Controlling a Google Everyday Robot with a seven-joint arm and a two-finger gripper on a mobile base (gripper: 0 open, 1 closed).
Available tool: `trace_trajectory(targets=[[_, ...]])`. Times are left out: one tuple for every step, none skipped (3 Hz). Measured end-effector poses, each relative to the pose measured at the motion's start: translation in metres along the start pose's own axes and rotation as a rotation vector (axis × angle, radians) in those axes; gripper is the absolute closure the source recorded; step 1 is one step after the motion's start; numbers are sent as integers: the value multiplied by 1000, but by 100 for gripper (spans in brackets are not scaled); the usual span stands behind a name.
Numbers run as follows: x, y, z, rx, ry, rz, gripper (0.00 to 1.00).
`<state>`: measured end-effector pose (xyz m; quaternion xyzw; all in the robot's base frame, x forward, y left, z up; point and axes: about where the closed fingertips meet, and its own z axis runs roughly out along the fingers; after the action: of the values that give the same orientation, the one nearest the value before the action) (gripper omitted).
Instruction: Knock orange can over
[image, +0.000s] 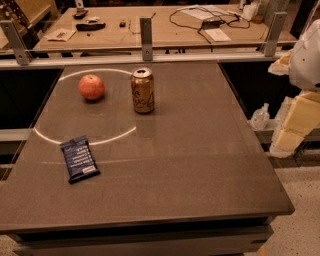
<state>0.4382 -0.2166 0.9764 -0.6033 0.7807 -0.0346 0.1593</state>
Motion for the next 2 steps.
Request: trace_trajectory(targets=[[0,0,0,0,0,0,0],[-1,-1,-2,0,-31,8,0]])
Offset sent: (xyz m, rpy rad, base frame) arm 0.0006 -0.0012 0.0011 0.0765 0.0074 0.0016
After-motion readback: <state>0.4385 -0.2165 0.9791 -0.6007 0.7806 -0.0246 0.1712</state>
